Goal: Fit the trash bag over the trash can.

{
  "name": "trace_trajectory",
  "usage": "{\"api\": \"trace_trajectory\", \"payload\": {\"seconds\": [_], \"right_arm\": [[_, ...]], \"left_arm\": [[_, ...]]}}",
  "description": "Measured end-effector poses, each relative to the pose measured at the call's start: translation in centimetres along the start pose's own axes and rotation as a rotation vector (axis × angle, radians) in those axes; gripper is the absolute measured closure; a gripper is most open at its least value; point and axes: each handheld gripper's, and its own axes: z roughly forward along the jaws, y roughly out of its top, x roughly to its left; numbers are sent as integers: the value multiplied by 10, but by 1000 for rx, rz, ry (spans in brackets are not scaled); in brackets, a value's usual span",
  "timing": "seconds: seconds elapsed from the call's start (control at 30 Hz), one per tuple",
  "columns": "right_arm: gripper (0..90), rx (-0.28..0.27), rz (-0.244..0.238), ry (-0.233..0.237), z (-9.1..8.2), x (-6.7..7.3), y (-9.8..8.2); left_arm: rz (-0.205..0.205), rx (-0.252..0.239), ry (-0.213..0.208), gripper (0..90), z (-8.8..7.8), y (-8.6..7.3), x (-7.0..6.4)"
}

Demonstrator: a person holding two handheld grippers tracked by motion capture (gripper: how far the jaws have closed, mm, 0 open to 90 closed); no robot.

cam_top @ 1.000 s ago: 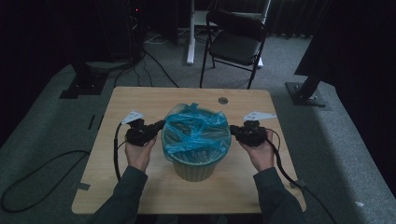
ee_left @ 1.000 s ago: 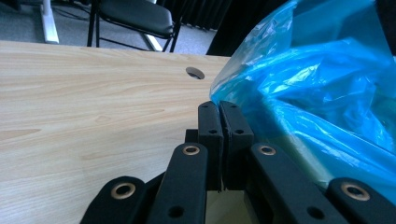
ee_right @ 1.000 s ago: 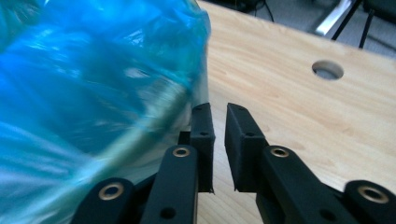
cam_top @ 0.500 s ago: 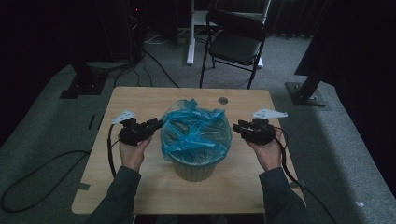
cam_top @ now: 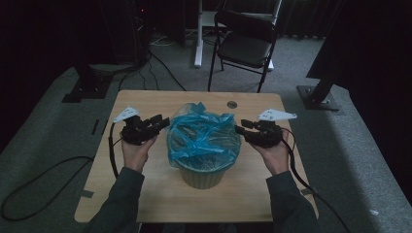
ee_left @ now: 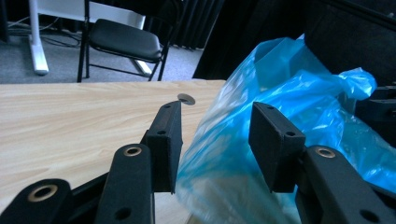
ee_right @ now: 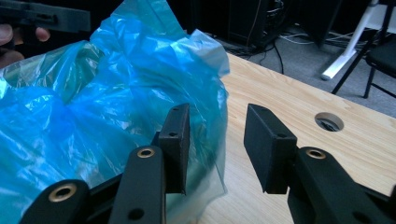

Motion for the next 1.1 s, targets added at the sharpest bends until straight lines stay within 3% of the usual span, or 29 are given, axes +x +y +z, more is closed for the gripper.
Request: {"api": "trace_trajectory", "payload": {"seconds": [0.23,0.4,0.57,0.8,1.1], "right_arm": [[625,6,-6,6,11,-1,7],[813,36,18,0,27,-10,13],[857,68,54,-15,38,-19,12],[878,151,109,-41,55,-28,9],[880,273,159,-38,66,-37,-11]], "left_arm": [[21,32,4,562,17,13,-4],[36,99,22,754,41,21,-4],[33,148,42,900,56,18,0],[2,208,69,900,71,3,11],[-24,229,115,900,63,-11,27]]}}
